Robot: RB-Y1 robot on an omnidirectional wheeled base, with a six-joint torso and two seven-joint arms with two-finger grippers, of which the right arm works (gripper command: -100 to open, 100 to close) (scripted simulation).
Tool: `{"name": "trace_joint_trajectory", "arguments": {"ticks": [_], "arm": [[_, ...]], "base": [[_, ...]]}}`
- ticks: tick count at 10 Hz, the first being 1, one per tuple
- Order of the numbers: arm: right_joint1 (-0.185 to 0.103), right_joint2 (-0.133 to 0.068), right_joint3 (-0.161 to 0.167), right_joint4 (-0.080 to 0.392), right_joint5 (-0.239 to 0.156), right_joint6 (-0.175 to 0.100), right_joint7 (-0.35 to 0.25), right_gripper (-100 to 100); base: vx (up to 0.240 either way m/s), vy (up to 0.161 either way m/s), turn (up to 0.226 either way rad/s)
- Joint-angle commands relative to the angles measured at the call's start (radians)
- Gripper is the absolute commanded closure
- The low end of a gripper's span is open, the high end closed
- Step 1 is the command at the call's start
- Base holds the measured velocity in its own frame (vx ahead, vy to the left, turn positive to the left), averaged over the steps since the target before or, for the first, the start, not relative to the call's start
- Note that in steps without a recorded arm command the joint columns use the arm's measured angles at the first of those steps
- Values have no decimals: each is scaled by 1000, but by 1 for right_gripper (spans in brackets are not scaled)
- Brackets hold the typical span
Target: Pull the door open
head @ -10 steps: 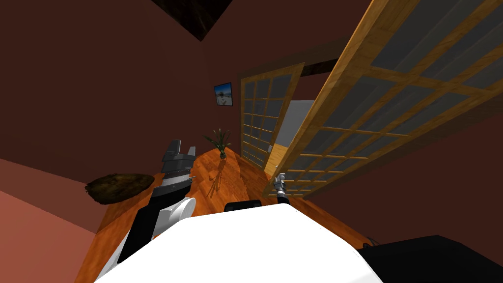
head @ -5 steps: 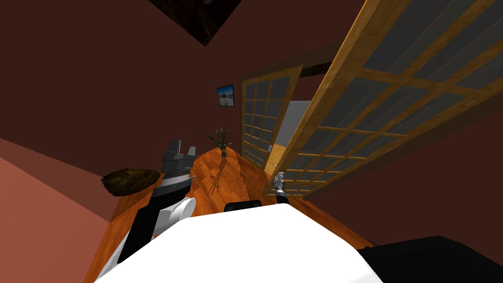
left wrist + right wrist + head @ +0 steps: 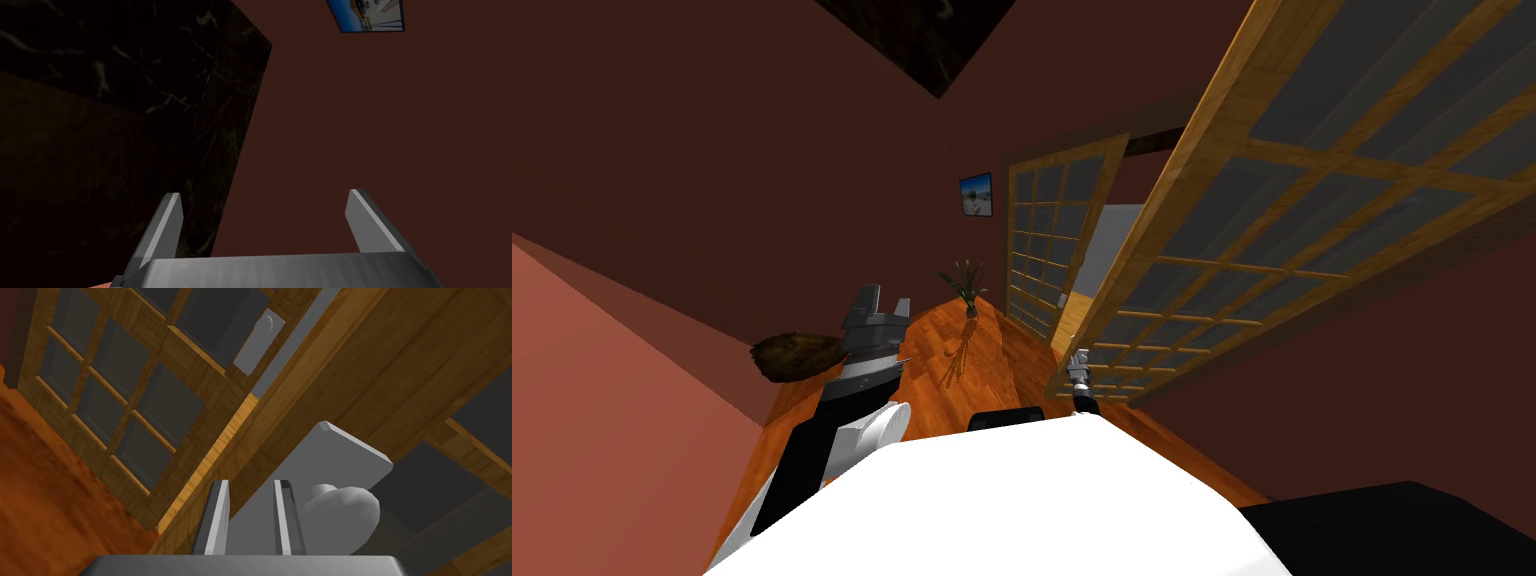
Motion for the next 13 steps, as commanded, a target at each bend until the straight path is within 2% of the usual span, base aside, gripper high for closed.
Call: {"name": "trace_joint_trajectory", "arguments": {"ticks": [1, 6, 7, 13], "arm": [[0, -12, -7, 4, -14, -3, -37, -100], [-17, -23, 39, -4, -62, -11, -176, -100], [-17, -23, 39, -4, -62, -11, -184, -100], [-38, -36, 95, -14, -120, -21, -365, -100]], "base": [[-82, -45, 51], [-71, -27, 57], [-66, -22, 39], [-92, -30, 67]]}}
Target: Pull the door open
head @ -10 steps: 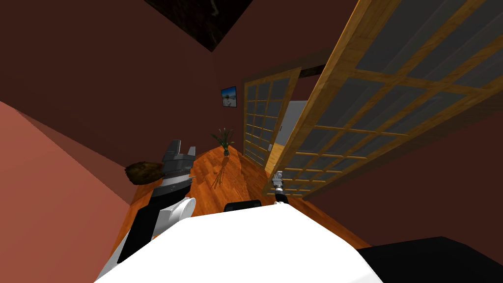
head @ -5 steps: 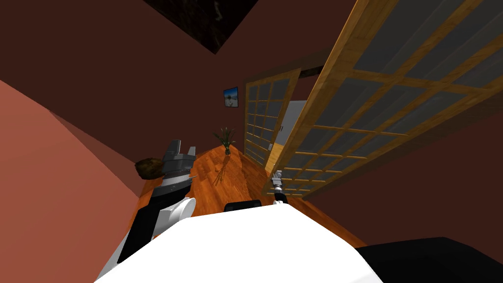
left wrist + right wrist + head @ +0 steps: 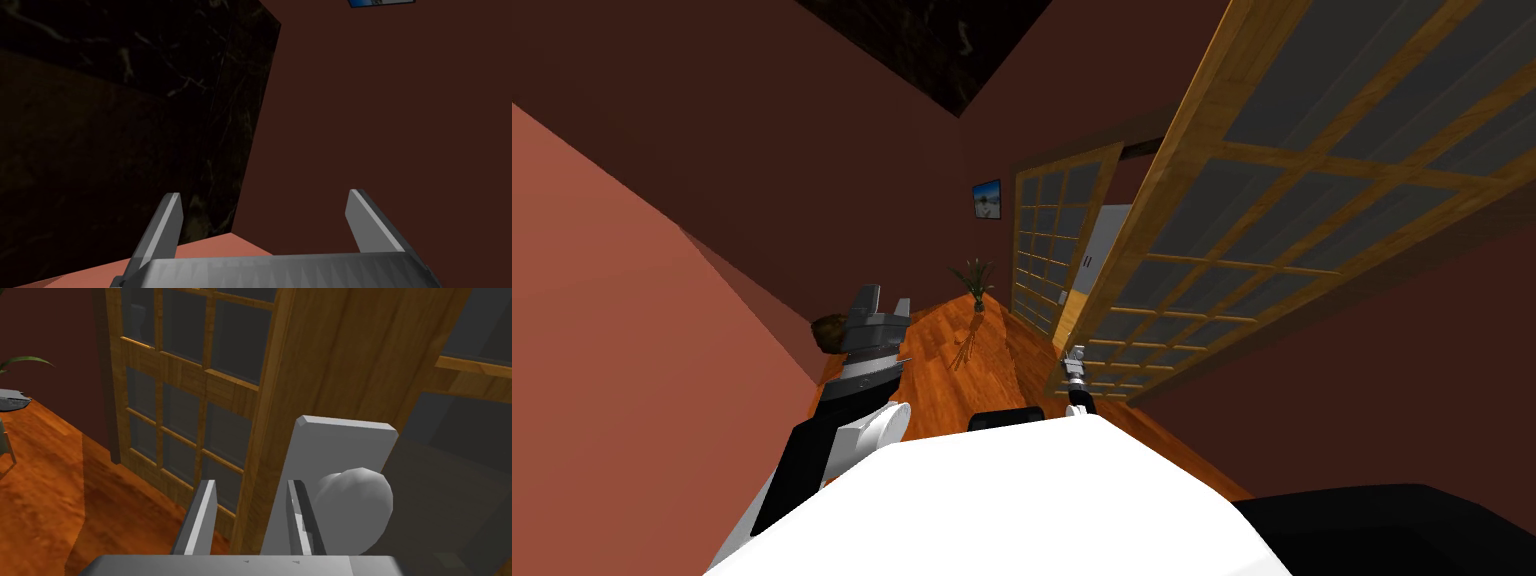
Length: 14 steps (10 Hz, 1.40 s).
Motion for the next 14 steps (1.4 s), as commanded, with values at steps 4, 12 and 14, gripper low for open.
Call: {"name": "trace_joint_trajectory", "arguments": {"ticks": [4, 12, 14], "arm": [[0, -21, 16, -16, -37, -2, -98, -100], [9, -68, 26, -10, -59, -3, -184, -100], [12, -81, 23, -8, -62, -4, -195, -100]], "base": [[-79, -14, 47], [-21, -12, 78], [-2, -31, 48]]}}
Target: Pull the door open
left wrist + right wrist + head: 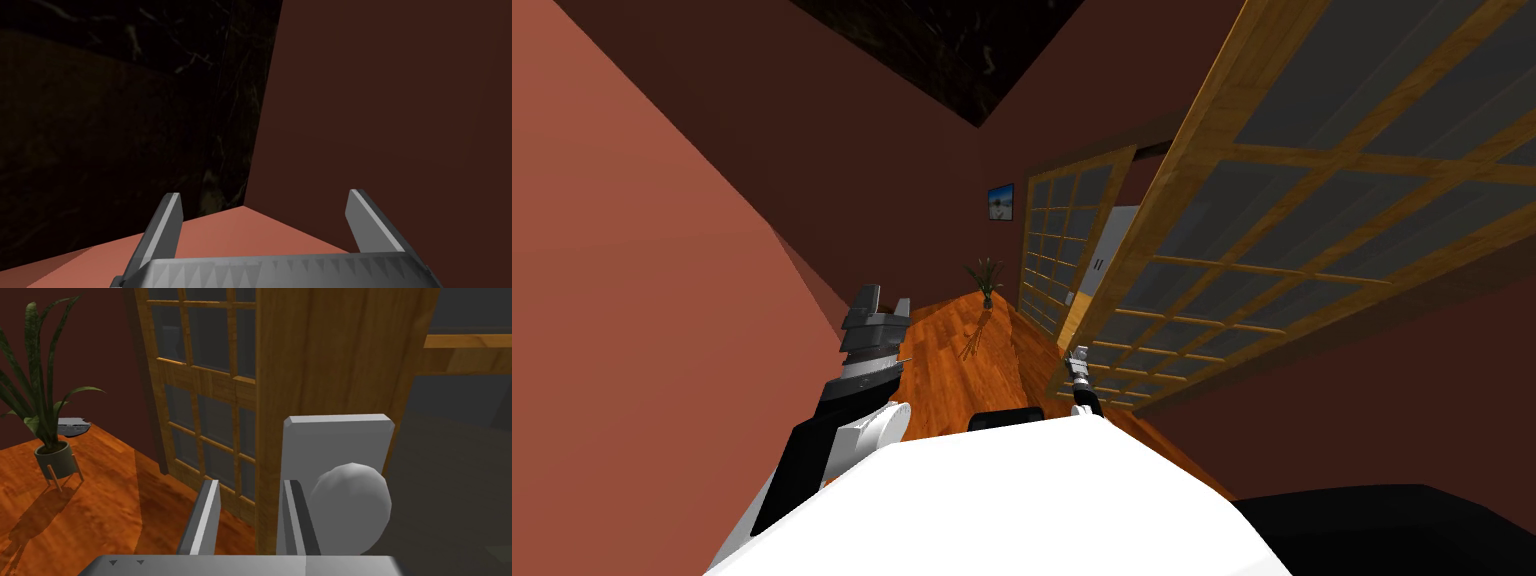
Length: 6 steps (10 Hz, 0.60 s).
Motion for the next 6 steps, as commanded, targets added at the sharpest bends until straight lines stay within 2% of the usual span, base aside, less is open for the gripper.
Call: {"name": "trace_joint_trajectory", "arguments": {"ticks": [1, 2, 3, 6], "arm": [[20, -28, -21, -17, -12, 5, -3, -100], [7, -10, -3, -3, -2, -2, -8, -100], [7, -10, -3, -3, -2, -2, -8, 100], [7, -10, -3, -3, -2, -2, -8, 100]], "base": [[-4, -31, 61], [0, 2, 50], [2, 12, -22], [-1, -1, -5]]}}
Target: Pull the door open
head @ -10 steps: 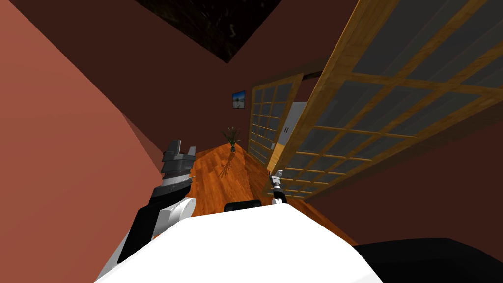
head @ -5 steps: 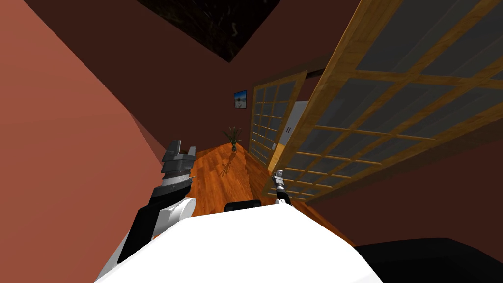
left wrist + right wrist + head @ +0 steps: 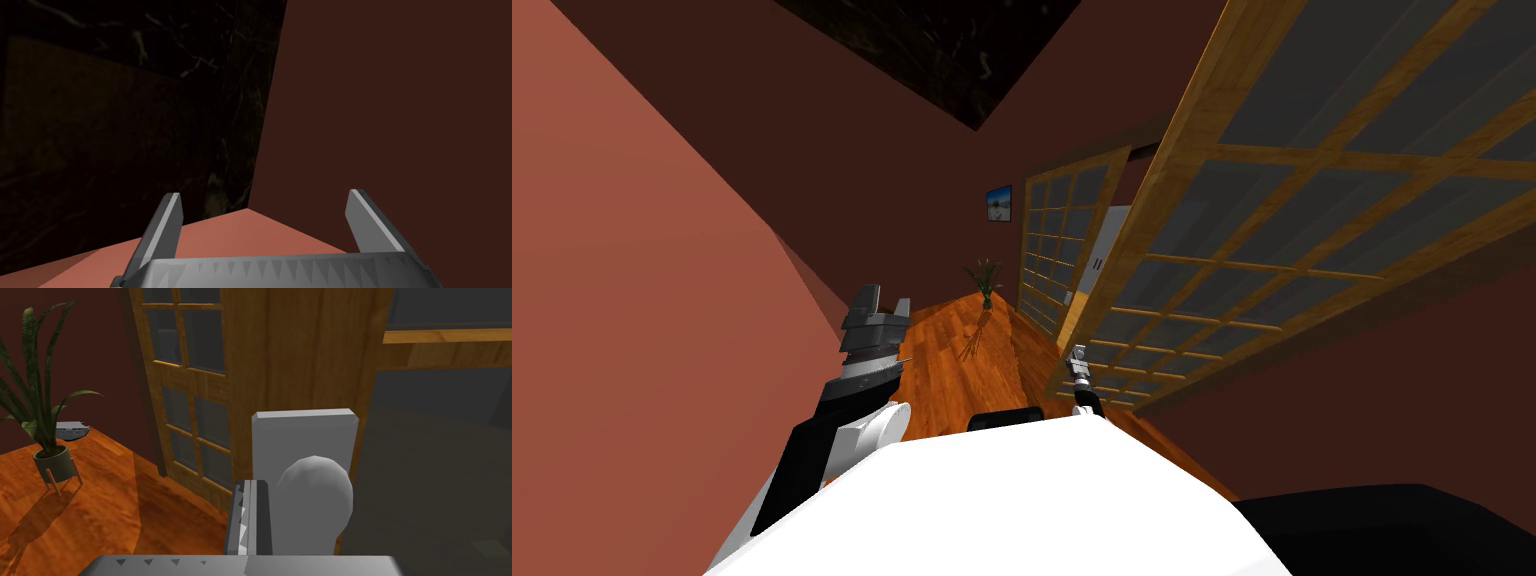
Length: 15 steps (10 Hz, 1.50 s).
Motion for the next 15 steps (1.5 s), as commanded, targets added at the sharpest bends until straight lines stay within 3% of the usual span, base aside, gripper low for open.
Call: {"name": "trace_joint_trajectory", "arguments": {"ticks": [1, 2, 3, 10, 11, 12, 15], "arm": [[1, -2, -2, 1, -1, 0, 0, 100], [1, -2, -2, 1, -1, 0, 0, 100], [7, -9, 12, -7, 5, -5, -8, -100], [31, -43, 56, -32, 26, -23, -37, -100], [27, -25, 65, -33, 29, -19, -33, -100], [36, -52, 62, -33, 25, -18, -60, -100], [40, -74, 55, -30, 20, -20, -80, -100]], "base": [[0, 0, 0], [0, 0, 0], [-120, -14, 39], [-183, -3, 14], [-87, 13, 24], [-24, -43, 174], [16, -77, 69]]}}
